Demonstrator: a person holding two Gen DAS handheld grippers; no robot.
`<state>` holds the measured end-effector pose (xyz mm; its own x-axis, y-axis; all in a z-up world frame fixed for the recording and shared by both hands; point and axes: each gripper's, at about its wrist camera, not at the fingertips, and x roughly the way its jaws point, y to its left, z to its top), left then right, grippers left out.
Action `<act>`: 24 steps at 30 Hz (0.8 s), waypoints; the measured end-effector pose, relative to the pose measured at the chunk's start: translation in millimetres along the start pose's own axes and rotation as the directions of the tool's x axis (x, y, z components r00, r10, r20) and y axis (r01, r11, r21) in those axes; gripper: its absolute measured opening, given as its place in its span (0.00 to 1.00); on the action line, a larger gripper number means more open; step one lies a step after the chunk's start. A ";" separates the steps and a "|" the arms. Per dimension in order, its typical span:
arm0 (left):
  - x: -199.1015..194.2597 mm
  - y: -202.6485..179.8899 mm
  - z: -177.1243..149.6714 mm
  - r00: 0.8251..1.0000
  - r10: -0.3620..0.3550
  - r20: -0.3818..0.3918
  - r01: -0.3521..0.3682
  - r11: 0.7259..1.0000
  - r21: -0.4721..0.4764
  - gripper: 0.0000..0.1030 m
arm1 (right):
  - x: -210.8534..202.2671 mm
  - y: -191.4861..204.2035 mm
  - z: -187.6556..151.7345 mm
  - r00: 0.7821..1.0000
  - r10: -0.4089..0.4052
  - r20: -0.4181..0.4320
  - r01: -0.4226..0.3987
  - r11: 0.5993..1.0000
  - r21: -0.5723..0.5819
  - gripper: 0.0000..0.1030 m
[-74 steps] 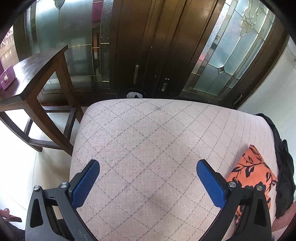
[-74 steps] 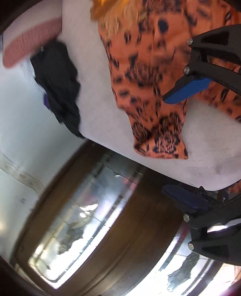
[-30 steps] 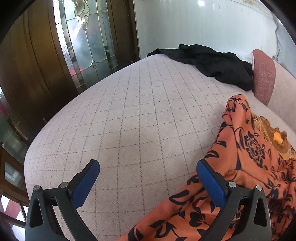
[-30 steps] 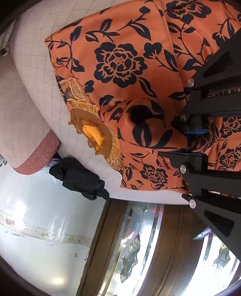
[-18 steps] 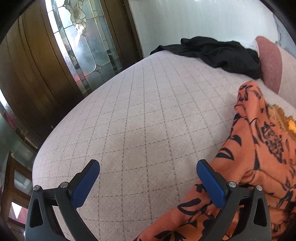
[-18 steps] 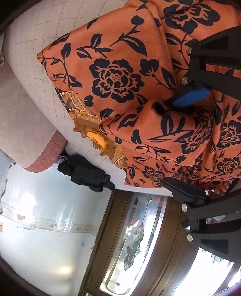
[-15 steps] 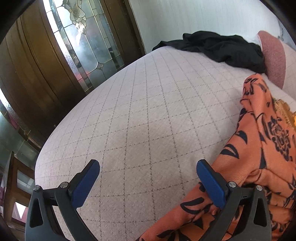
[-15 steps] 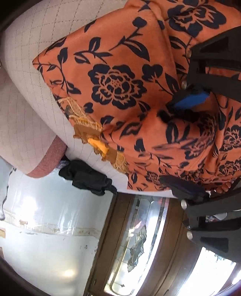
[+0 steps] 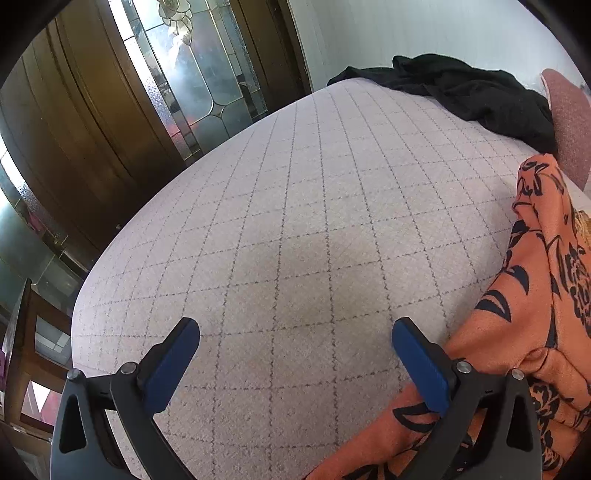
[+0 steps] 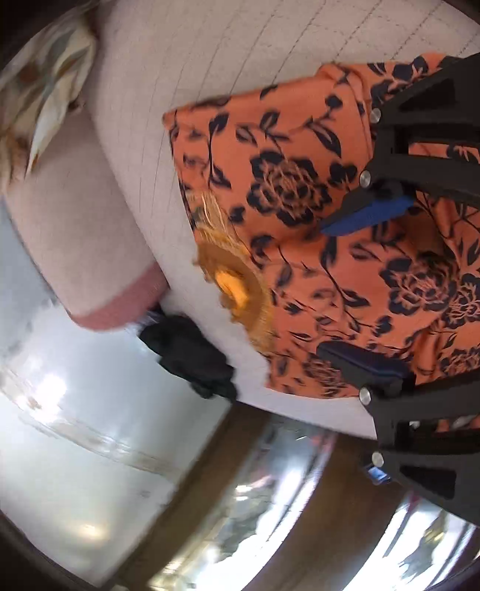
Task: Fold small clothes
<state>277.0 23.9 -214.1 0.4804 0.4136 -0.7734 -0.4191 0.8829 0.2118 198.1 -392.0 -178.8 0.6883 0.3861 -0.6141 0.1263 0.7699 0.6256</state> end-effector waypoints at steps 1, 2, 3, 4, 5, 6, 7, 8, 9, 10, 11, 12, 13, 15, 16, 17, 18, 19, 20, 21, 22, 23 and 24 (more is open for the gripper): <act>-4.9 0.4 0.8 1.000 -0.002 0.019 0.002 1.000 -0.002 1.00 | 4.0 12.9 -3.5 1.000 -0.012 -0.018 0.011 0.998 -0.054 0.62; -9.6 1.6 2.2 0.999 -0.005 0.039 0.005 1.000 -0.005 1.00 | 7.1 19.1 -6.1 0.999 -0.014 -0.032 0.012 0.997 -0.078 0.63; -13.5 2.2 3.9 0.998 -0.013 0.055 0.013 1.000 -0.011 1.00 | 10.8 25.9 -10.9 0.998 -0.021 -0.051 0.016 0.995 -0.103 0.64; -16.6 3.5 4.9 0.998 -0.021 0.066 0.022 1.000 -0.020 1.00 | 13.9 31.5 -14.4 0.997 -0.033 -0.067 0.024 0.992 -0.126 0.65; -19.0 4.8 5.3 0.997 -0.028 0.074 0.030 0.999 -0.029 1.00 | 19.2 35.9 -20.4 0.995 -0.047 -0.087 0.032 0.987 -0.159 0.65; -20.5 6.0 5.4 0.996 -0.036 0.078 0.039 0.999 -0.038 1.00 | 23.1 39.9 -27.9 0.993 -0.060 -0.101 0.040 0.982 -0.186 0.65; -21.5 6.0 5.2 0.996 -0.046 0.078 0.049 0.998 -0.041 1.00 | 27.2 46.2 -35.5 0.990 -0.086 -0.108 0.060 0.974 -0.220 0.66; -21.1 5.2 4.6 0.996 -0.051 0.074 0.054 0.998 -0.037 1.00 | 33.0 51.1 -42.1 0.987 -0.112 -0.111 0.082 0.965 -0.249 0.66; -20.9 4.0 4.0 0.996 -0.053 0.068 0.055 0.998 -0.031 1.00 | 38.8 56.1 -47.7 0.984 -0.131 -0.119 0.094 0.957 -0.276 0.66; -20.3 3.2 3.7 0.996 -0.055 0.064 0.057 0.998 -0.027 1.00 | 47.2 63.2 -56.0 0.979 -0.145 -0.143 0.095 0.946 -0.310 0.66; -19.7 2.8 3.4 0.996 -0.056 0.062 0.058 0.998 -0.025 1.00 | 52.1 66.7 -62.9 0.976 -0.148 -0.162 0.087 0.940 -0.331 0.66; -19.4 2.7 3.4 0.997 -0.057 0.061 0.058 0.998 -0.025 1.00 | 56.3 70.8 -68.6 0.973 -0.152 -0.174 0.083 0.934 -0.349 0.66; -19.0 2.8 3.3 0.997 -0.058 0.059 0.060 0.998 -0.026 1.00 | 64.2 77.3 -76.3 0.968 -0.182 -0.171 0.103 0.916 -0.388 0.66; -17.3 4.4 4.4 0.996 -0.067 0.050 0.069 0.997 -0.033 1.00 | 77.6 85.3 -87.1 0.947 -0.299 -0.117 0.208 0.850 -0.483 0.66; -17.1 5.2 4.8 0.996 -0.069 0.048 0.071 0.997 -0.035 1.00 | 84.8 85.1 -91.8 0.929 -0.363 -0.076 0.273 0.807 -0.524 0.64; -17.3 6.0 4.9 0.996 -0.071 0.048 0.073 0.997 -0.036 1.00 | 89.2 81.6 -93.4 0.909 -0.413 -0.044 0.326 0.775 -0.542 0.50; -17.5 6.3 5.3 0.996 -0.074 0.048 0.076 0.996 -0.037 1.00 | 89.2 77.0 -92.1 0.902 -0.430 -0.030 0.349 0.769 -0.536 0.40; -18.0 6.3 5.4 0.996 -0.077 0.049 0.078 0.996 -0.037 1.00 | 84.3 71.4 -87.5 0.902 -0.432 -0.024 0.360 0.781 -0.510 0.21; -18.1 6.9 5.8 0.996 -0.078 0.050 0.080 0.996 -0.038 1.00 | 74.3 65.2 -80.2 0.904 -0.428 -0.011 0.371 0.796 -0.477 0.13; -18.7 7.3 6.0 0.995 -0.080 0.053 0.082 0.996 -0.040 1.00 | 66.5 62.7 -73.9 0.910 -0.415 0.007 0.374 0.814 -0.444 0.10; -18.2 8.5 6.9 0.995 -0.081 0.055 0.083 0.996 -0.041 1.00 | 53.8 57.0 -65.7 0.919 -0.394 0.032 0.372 0.836 -0.403 0.07; -18.6 8.7 6.9 0.995 -0.080 0.056 0.082 0.996 -0.042 1.00 | 43.6 51.4 -58.8 0.924 -0.378 0.051 0.370 0.856 -0.362 0.07; -18.6 8.7 6.8 0.995 -0.077 0.057 0.079 0.996 -0.043 1.00 | 34.9 44.9 -52.4 0.929 -0.364 0.061 0.364 0.875 -0.320 0.07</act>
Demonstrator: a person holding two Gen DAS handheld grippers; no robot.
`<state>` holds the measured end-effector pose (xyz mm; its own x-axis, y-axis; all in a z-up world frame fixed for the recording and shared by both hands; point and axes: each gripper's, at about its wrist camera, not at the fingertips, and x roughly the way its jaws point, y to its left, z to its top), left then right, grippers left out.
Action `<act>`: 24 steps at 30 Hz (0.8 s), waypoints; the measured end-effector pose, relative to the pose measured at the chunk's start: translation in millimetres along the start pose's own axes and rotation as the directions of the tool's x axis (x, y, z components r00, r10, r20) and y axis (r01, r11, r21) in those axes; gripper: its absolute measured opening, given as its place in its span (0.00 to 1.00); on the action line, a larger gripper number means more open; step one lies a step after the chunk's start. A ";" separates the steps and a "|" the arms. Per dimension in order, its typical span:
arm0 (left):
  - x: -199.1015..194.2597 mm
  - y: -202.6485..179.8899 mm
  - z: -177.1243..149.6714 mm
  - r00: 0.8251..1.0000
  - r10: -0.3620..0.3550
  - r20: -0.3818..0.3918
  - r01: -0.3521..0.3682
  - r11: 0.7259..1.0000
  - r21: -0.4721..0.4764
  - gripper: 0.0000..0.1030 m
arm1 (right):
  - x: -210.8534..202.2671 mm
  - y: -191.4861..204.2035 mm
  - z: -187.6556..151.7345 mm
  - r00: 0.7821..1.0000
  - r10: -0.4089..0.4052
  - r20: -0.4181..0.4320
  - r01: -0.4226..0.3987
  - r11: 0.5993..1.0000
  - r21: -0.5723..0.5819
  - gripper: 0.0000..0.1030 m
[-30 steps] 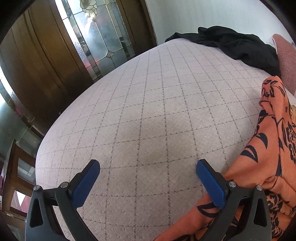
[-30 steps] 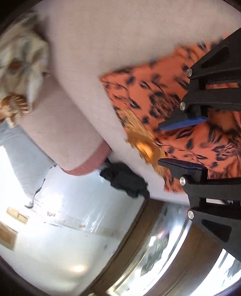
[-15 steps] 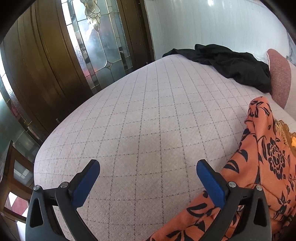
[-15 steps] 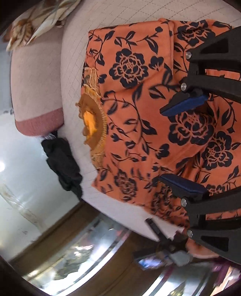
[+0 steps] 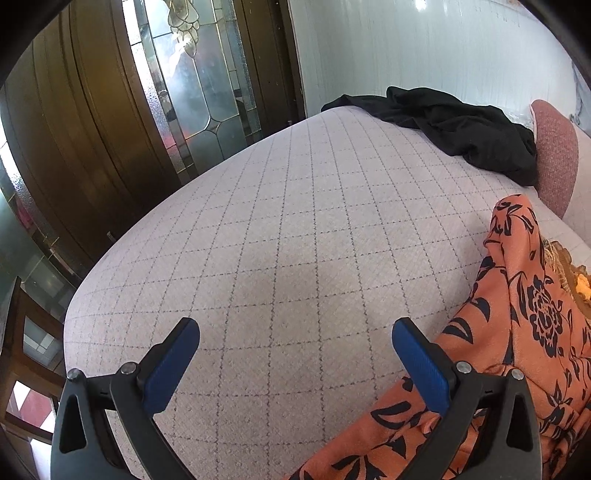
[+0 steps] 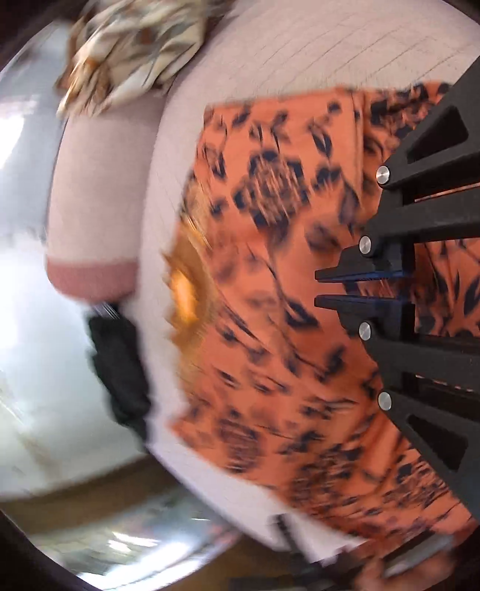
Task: Fold small clothes
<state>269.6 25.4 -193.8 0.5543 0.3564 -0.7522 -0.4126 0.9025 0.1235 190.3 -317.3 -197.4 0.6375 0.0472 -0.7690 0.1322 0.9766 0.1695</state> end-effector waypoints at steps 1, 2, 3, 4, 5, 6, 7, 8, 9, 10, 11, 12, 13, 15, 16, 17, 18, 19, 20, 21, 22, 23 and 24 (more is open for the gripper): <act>0.2 -0.2 -0.1 1.000 0.001 0.000 -0.001 1.000 0.000 1.00 | -4.5 -9.5 2.6 1.000 0.025 0.006 -0.025 0.999 0.040 0.07; -0.1 -0.4 -0.5 1.000 0.001 0.001 -0.001 1.000 -0.001 1.00 | -8.0 -15.7 4.5 0.997 0.076 0.003 -0.076 0.995 0.064 0.07; -0.2 -0.4 -0.6 1.000 0.002 0.001 -0.002 1.000 -0.001 1.00 | -9.4 -16.8 5.1 0.991 0.131 -0.010 -0.130 0.989 0.073 0.08; -0.2 -0.7 -1.1 1.000 0.003 0.001 -0.003 1.000 -0.001 1.00 | -9.6 -13.9 4.8 0.980 0.195 -0.031 -0.192 0.978 0.082 0.08; -0.2 -1.2 -1.6 1.000 0.004 0.001 -0.004 1.000 -0.001 1.00 | -8.2 -7.9 3.5 0.973 0.225 -0.048 -0.221 0.972 0.079 0.11; -0.1 -1.5 -2.0 1.000 0.002 -0.001 -0.002 1.000 -0.002 1.00 | -6.6 0.3 1.5 0.969 0.236 -0.070 -0.232 0.971 0.063 0.15; -0.6 -2.4 -2.2 1.000 0.000 -0.002 0.000 1.000 -0.001 1.00 | -3.7 11.6 -1.6 0.970 0.226 -0.095 -0.224 0.974 0.030 0.29; -1.1 -3.3 -2.3 1.000 -0.003 -0.002 0.003 1.000 0.001 1.00 | -1.0 21.7 -4.9 0.971 0.214 -0.108 -0.216 0.976 -0.003 0.55; -1.4 -3.7 -2.4 1.000 -0.006 -0.001 0.006 1.000 0.002 1.00 | 1.1 29.2 -6.5 0.972 0.207 -0.114 -0.211 0.977 -0.028 0.72; -1.7 -3.5 -2.1 1.000 -0.008 -0.001 0.008 1.000 0.002 1.00 | 2.2 37.3 -9.7 0.972 0.210 -0.103 -0.216 0.975 -0.052 0.80; -1.8 -2.7 -1.6 1.000 -0.008 -0.001 0.008 1.000 0.000 1.00 | -0.1 42.8 -13.6 0.973 0.214 -0.084 -0.219 0.974 -0.061 0.80; -2.0 -1.5 -1.0 1.000 -0.010 -0.002 0.010 1.000 -0.006 1.00 | 0.2 48.0 -14.5 0.975 0.209 -0.079 -0.214 0.974 -0.070 0.80; -2.1 -0.2 -0.5 1.000 -0.013 -0.003 0.013 1.000 -0.012 1.00 | 0.7 54.7 -15.5 0.978 0.196 -0.075 -0.202 0.976 -0.087 0.80; -2.2 1.1 0.3 1.000 -0.022 -0.008 0.022 1.000 -0.016 1.00 | 5.9 70.0 -17.4 0.988 0.143 -0.056 -0.149 0.980 -0.130 0.80; -2.6 1.5 0.6 1.000 -0.026 -0.007 0.026 1.000 -0.016 1.00 | 9.9 77.2 -19.8 0.993 0.107 -0.055 -0.114 0.981 -0.154 0.80; -3.0 1.7 0.8 1.000 -0.028 -0.006 0.028 1.000 -0.015 1.00 | 15.0 83.4 -23.2 0.995 0.087 -0.055 -0.095 0.981 -0.167 0.77; -3.2 2.1 0.9 1.000 -0.030 -0.004 0.030 0.999 -0.013 1.00 | 20.2 86.0 -23.7 0.996 0.071 -0.056 -0.080 0.983 -0.166 0.77; -3.3 2.5 1.0 1.000 -0.030 -0.003 0.030 0.999 -0.012 1.00 | 27.7 88.0 -24.2 0.997 0.051 -0.064 -0.061 0.986 -0.155 0.77; -3.2 3.0 0.9 1.000 -0.030 -0.003 0.030 0.999 -0.011 1.00 | 34.8 89.3 -25.6 0.997 0.029 -0.069 -0.039 0.989 -0.144 0.70; -2.8 3.4 1.0 1.000 -0.028 -0.003 0.028 1.000 -0.012 1.00 | 41.1 89.1 -26.7 0.998 0.002 -0.066 -0.011 0.991 -0.135 0.63; -2.4 4.1 1.2 1.000 -0.028 -0.004 0.028 0.999 -0.015 1.00 | 46.4 87.1 -27.3 0.998 -0.037 -0.054 0.030 0.992 -0.125 0.51; -2.0 4.8 1.4 1.000 -0.029 -0.006 0.029 0.999 -0.018 1.00 | 47.3 85.9 -27.0 0.998 -0.052 -0.035 0.047 0.992 -0.121 0.43; -1.4 5.2 1.8 0.999 -0.031 -0.008 0.031 0.999 -0.021 1.00 | 46.0 85.2 -26.2 0.998 -0.054 -0.028 0.051 0.991 -0.120 0.38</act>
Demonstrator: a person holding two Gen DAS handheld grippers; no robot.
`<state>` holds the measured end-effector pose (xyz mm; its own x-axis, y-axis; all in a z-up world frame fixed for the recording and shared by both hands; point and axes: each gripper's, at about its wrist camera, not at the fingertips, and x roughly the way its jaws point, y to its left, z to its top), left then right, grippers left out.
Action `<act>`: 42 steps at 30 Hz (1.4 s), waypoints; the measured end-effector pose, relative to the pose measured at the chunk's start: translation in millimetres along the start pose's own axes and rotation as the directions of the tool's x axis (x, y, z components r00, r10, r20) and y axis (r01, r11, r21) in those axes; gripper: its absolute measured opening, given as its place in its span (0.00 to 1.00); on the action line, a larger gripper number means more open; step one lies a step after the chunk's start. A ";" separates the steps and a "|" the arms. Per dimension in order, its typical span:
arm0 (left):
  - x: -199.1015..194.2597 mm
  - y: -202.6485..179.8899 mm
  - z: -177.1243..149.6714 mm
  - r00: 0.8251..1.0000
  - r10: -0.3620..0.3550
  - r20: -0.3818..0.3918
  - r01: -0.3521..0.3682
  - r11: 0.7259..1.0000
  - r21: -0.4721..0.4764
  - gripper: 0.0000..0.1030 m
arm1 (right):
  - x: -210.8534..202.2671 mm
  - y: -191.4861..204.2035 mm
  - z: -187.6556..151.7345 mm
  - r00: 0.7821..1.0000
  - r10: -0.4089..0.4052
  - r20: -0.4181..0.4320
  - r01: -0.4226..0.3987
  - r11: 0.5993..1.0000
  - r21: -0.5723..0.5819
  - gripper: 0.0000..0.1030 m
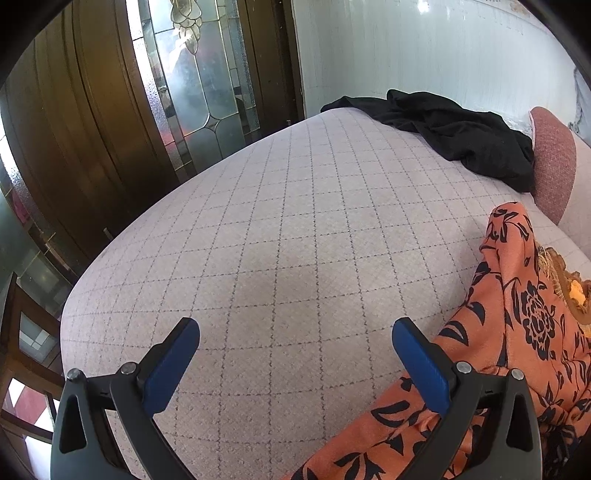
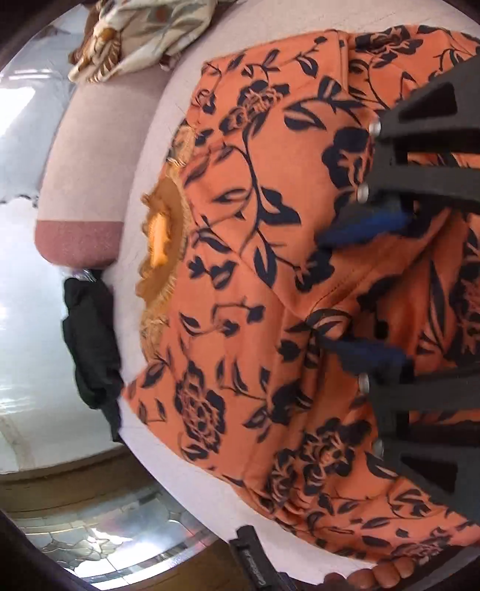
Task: Fold small clothes
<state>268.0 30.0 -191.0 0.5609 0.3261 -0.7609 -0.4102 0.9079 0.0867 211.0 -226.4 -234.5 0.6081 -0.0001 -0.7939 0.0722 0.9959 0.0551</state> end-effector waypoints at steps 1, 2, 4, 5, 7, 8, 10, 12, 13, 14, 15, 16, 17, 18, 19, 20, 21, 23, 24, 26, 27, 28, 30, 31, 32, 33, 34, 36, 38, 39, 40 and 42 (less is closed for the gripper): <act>0.2 0.2 0.3 1.000 -0.001 0.000 0.001 1.000 -0.001 1.00 | -2.2 -1.3 1.6 1.000 0.005 -0.002 -0.005 1.000 -0.001 0.23; 0.1 0.3 0.5 1.000 0.000 0.001 0.000 1.000 -0.002 1.00 | -5.7 -4.5 3.2 1.000 0.015 -0.006 -0.015 1.000 0.002 0.15; -0.4 1.1 1.5 1.000 -0.001 0.006 0.001 1.000 -0.008 1.00 | -16.1 -16.9 4.4 0.998 0.063 0.005 -0.064 0.997 0.050 0.13; -0.6 0.7 1.9 1.000 -0.002 0.008 0.002 1.000 -0.010 1.00 | -25.3 -28.5 7.7 0.996 0.091 0.021 -0.093 0.992 0.089 0.12; -2.0 0.4 2.3 1.000 -0.006 0.018 0.006 1.000 -0.011 1.00 | -44.3 -54.9 15.7 0.991 0.113 0.075 -0.124 0.979 0.164 0.12; -3.0 -0.2 2.0 1.000 -0.009 0.024 0.010 1.000 -0.010 1.00 | -51.9 -68.4 19.3 0.988 0.117 0.100 -0.135 0.970 0.200 0.12; -5.0 -3.4 4.5 0.998 -0.043 0.040 0.043 0.999 -0.006 1.00 | -64.2 -104.5 25.7 0.981 0.126 0.146 -0.164 0.942 0.292 0.12; -4.4 -8.6 10.0 0.993 -0.107 0.044 0.107 0.994 0.000 1.00 | -68.7 -137.3 28.1 0.980 0.105 0.169 -0.163 0.912 0.376 0.12; -2.5 -13.4 16.1 0.988 -0.148 0.043 0.148 0.989 -0.002 1.00 | -70.3 -154.4 27.7 0.980 0.090 0.177 -0.158 0.893 0.422 0.12; -1.4 -16.9 20.0 0.985 -0.164 0.044 0.165 0.986 -0.005 1.00 | -67.7 -175.2 26.1 0.980 0.094 0.175 -0.168 0.863 0.477 0.12; -0.6 -22.7 25.5 0.982 -0.181 0.046 0.181 0.983 -0.008 1.00 | -65.5 -187.4 25.2 0.980 0.105 0.170 -0.179 0.841 0.510 0.12; -1.5 -30.7 30.8 0.978 -0.203 0.047 0.203 0.979 -0.007 1.00 | -60.3 -203.2 21.6 0.979 0.123 0.160 -0.192 0.808 0.557 0.12; -3.4 -38.5 33.9 0.973 -0.225 0.050 0.225 0.974 -0.001 1.00 | -55.9 -212.9 19.8 0.980 0.126 0.151 -0.192 0.790 0.583 0.12; -6.5 -49.0 36.4 0.966 -0.253 0.055 0.253 0.967 0.016 1.00 | -52.1 -221.5 17.4 0.983 0.123 0.139 -0.182 0.774 0.606 0.12; -10.4 -63.2 38.3 0.958 -0.280 0.062 0.278 0.960 0.048 1.00 | -47.6 -229.7 14.4 0.985 0.122 0.121 -0.172 0.756 0.632 0.12; -13.5 -79.5 39.3 0.953 -0.294 0.068 0.288 0.953 0.092 1.00 | -44.2 -234.0 13.7 0.985 0.129 0.116 -0.174 0.743 0.646 0.12; -14.4 -90.5 40.4 0.953 -0.294 0.068 0.284 0.950 0.128 1.00 | -42.3 -237.4 11.3 0.984 0.136 0.116 -0.179 0.733 0.656 0.12; -11.2 -119.1 41.3 0.968 -0.244 0.062 0.223 0.946 0.233 1.00 | -39.3 -244.1 9.5 0.985 0.128 0.117 -0.173 0.730 0.661 0.12; -5.8 -129.9 40.7 0.979 -0.196 0.055 0.174 0.946 0.273 1.00 | -36.1 -248.9 9.6 0.985 0.126 0.121 -0.174 0.728 0.664 0.12; 7.5 -138.5 41.5 0.991 -0.126 0.032 0.111 0.949 0.294 1.00 | -34.4 -255.5 8.5 0.982 0.130 0.133 -0.186 0.712 0.677 0.12; 13.0 -135.9 42.9 0.994 -0.103 0.022 0.093 0.957 0.276 1.00 | -35.1 -259.6 7.2 0.982 0.131 0.139 -0.190 0.705 0.683 0.12; 16.0 -129.8 45.4 0.996 -0.084 0.020 0.076 0.966 0.245 1.00 | -33.5 -262.3 8.0 0.981 0.129 0.142 -0.192 0.703 0.685 0.12; 13.8 -116.4 52.7 0.996 -0.070 0.049 0.059 0.979 0.198 1.00 | -31.5 -266.7 8.0 0.982 0.120 0.143 -0.186 0.709 0.681 0.12; 9.3 -109.4 57.7 0.995 -0.055 0.081 0.040 0.983 0.177 1.00 | -29.6 -269.3 9.0 0.984 0.116 0.139 -0.180 0.711 0.680 0.12; 6.5 -105.1 60.8 0.994 -0.045 0.101 0.028 0.986 0.166 1.00 | -27.9 -271.7 9.2 0.983 0.118 0.138 -0.181 0.706 0.684 0.12; 3.7 -101.1 62.7 0.992 -0.041 0.120 0.023 0.988 0.151 1.00 | -26.3 -274.4 8.7 0.983 0.123 0.138 -0.185 0.699 0.691 0.12; 3.9 -97.3 64.6 0.991 -0.059 0.118 0.043 0.990 0.138 1.00 | -24.1 -278.0 8.2 0.982 0.129 0.140 -0.191 0.689 0.700 0.12; 11.6 -98.9 65.5 0.992 -0.106 0.070 0.095 0.986 0.138 1.00 | -19.0 -281.7 7.6 0.981 0.135 0.137 -0.192 0.677 0.711 0.12; 20.3 -109.4 58.8 0.991 -0.134 0.014 0.130 0.978 0.164 1.00 | -12.6 -287.6 2.7 0.978 0.176 0.115 -0.202 0.634 0.746 0.16; 23.3 -115.9 54.1 0.990 -0.140 -0.001 0.138 0.972 0.193 1.00 | -10.2 -290.7 -0.3 0.974 0.200 0.108 -0.210 0.605 0.768 0.16; 26.4 -123.7 49.2 0.989 -0.144 -0.014 0.143 0.962 0.231 1.00 | -8.9 -293.3 -2.8 0.969 0.223 0.108 -0.221 0.580 0.784 0.20; 31.3 -134.5 41.5 0.989 -0.144 -0.042 0.150 0.947 0.283 1.00 | -9.9 -298.0 -5.3 0.962 0.245 0.123 -0.243 0.554 0.796 0.31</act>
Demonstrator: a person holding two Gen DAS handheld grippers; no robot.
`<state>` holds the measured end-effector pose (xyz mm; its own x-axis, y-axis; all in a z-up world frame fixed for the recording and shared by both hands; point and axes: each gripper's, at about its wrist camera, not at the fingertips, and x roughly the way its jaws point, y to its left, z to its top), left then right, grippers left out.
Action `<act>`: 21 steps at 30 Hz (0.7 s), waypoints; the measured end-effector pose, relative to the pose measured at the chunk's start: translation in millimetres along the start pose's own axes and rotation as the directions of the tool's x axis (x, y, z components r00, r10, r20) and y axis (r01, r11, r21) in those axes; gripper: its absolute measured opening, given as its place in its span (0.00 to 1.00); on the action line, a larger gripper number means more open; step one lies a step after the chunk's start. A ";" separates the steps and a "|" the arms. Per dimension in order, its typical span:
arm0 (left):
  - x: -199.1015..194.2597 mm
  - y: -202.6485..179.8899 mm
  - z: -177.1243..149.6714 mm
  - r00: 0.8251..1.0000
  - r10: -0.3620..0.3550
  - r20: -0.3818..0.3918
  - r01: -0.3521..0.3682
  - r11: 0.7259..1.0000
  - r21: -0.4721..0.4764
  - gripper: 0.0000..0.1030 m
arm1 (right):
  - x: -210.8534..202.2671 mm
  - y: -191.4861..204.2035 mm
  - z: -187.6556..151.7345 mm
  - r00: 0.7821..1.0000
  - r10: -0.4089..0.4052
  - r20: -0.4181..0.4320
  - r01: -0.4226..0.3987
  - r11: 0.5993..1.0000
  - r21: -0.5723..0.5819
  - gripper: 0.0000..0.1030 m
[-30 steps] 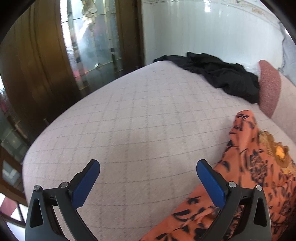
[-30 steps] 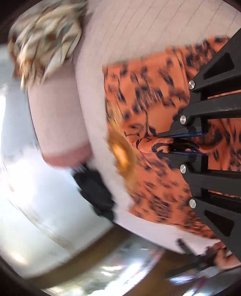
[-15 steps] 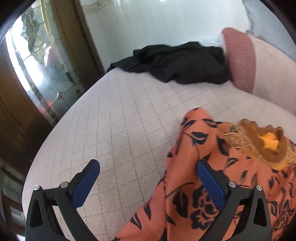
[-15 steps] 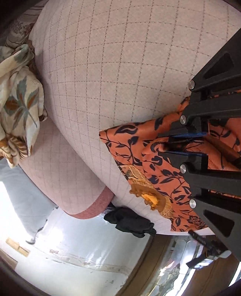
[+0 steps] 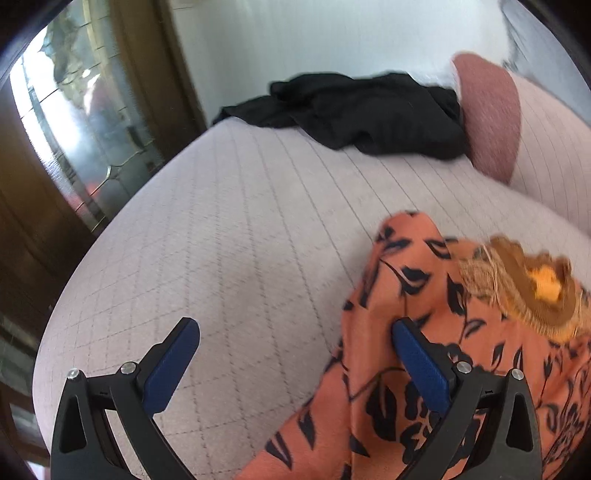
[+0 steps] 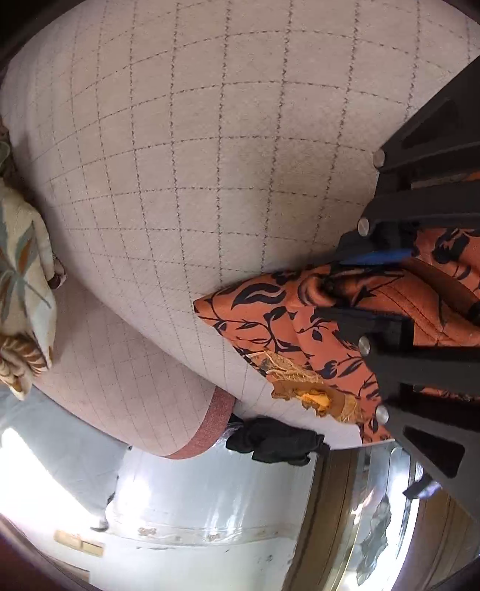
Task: Fold small clothes
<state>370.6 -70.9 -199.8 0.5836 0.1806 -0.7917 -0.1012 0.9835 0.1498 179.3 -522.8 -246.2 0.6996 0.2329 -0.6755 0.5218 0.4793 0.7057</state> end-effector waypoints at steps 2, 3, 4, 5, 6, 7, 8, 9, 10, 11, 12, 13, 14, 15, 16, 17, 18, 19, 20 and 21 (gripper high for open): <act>0.9 -2.4 -1.3 1.000 -0.028 -0.003 0.028 0.999 0.015 1.00 | -6.2 -0.5 1.6 1.000 0.001 0.029 -0.001 1.000 -0.006 0.66; -0.1 -2.4 -2.1 0.999 -0.044 0.003 0.044 0.999 0.017 0.97 | -8.8 -0.2 1.6 0.999 0.007 0.045 -0.007 1.000 -0.008 0.73; -0.4 -1.2 -2.3 0.998 -0.058 0.016 0.058 0.998 0.017 0.90 | -12.8 1.1 0.3 0.997 0.015 0.081 -0.014 1.000 -0.013 0.74; 0.6 0.6 -3.0 0.997 -0.072 0.020 0.072 0.997 0.013 0.68 | -14.3 4.3 -0.8 0.995 0.023 0.100 -0.020 0.999 -0.032 0.72; 2.1 2.5 -3.2 0.995 -0.100 0.014 0.100 0.995 0.006 0.37 | -12.1 8.5 -1.5 0.996 0.019 0.093 -0.014 0.998 -0.060 0.71; 6.3 4.3 -3.3 0.986 -0.164 -0.011 0.164 0.986 -0.010 0.28 | -6.7 13.0 -2.4 0.998 0.002 0.069 0.004 0.996 -0.089 0.66; 8.5 4.9 -3.0 0.979 -0.202 -0.023 0.202 0.979 -0.023 0.16 | 0.5 16.5 -3.9 0.998 -0.034 0.047 0.039 0.993 -0.113 0.59; 9.8 4.6 -3.1 0.974 -0.225 -0.028 0.225 0.974 -0.028 0.14 | 8.3 18.2 -5.8 0.996 -0.079 0.030 0.083 0.988 -0.131 0.56; 9.0 3.8 -3.7 0.975 -0.222 -0.015 0.222 0.975 -0.019 0.13 | 15.7 17.8 -7.9 0.993 -0.116 0.020 0.117 0.983 -0.143 0.40; 6.9 3.4 -4.1 0.975 -0.224 -0.005 0.224 0.975 -0.016 0.11 | 21.2 17.0 -6.0 0.990 -0.143 0.013 0.143 0.979 -0.148 0.31; 3.4 4.1 -4.0 0.974 -0.227 -0.001 0.227 0.974 -0.021 0.10 | 24.4 15.4 -6.7 0.987 -0.161 0.016 0.161 0.976 -0.144 0.30; 2.5 6.7 -3.6 0.972 -0.236 0.004 0.236 0.971 -0.038 0.09 | 23.9 15.0 -6.8 0.987 -0.159 0.030 0.161 0.978 -0.135 0.27; 1.8 10.4 -3.7 0.970 -0.244 0.012 0.245 0.968 -0.057 0.09 | 21.1 18.4 -6.8 0.986 -0.158 0.052 0.164 0.977 -0.140 0.22; -0.8 14.6 -5.8 0.971 -0.240 0.015 0.241 0.968 -0.067 0.08 | 16.9 23.1 -7.1 0.982 -0.168 0.084 0.179 0.971 -0.156 0.19; -1.5 18.4 -6.6 0.973 -0.231 0.022 0.232 0.970 -0.074 0.07 | 9.4 32.2 -8.6 0.973 -0.183 0.144 0.208 0.960 -0.188 0.09; -0.7 22.1 -6.2 0.975 -0.221 0.026 0.222 0.972 -0.078 0.06 | 3.7 38.4 -9.7 0.965 -0.185 0.185 0.223 0.952 -0.212 0.08; -0.8 26.0 -6.5 0.979 -0.203 0.032 0.205 0.975 -0.084 0.05 | -1.1 44.1 -11.0 0.961 -0.175 0.217 0.223 0.948 -0.226 0.08; -0.8 29.3 -6.9 0.981 -0.192 0.037 0.195 0.977 -0.090 0.04 | -5.9 51.1 -12.0 0.960 -0.145 0.240 0.203 0.950 -0.237 0.08; -0.6 34.1 -7.0 0.990 -0.132 0.041 0.135 0.986 -0.096 0.00 | -8.4 56.4 -13.1 0.962 -0.110 0.249 0.174 0.952 -0.253 0.08; 0.8 38.8 -6.6 0.995 -0.085 0.048 0.089 0.991 -0.099 0.00 | -7.4 60.9 -13.4 0.964 -0.102 0.245 0.169 0.948 -0.269 0.08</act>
<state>361.8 -32.6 -198.5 0.6279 0.0959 -0.7724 -0.1276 0.9916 0.0193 199.4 -483.9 -201.1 0.7410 -0.0321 -0.6708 0.4817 0.7214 0.4975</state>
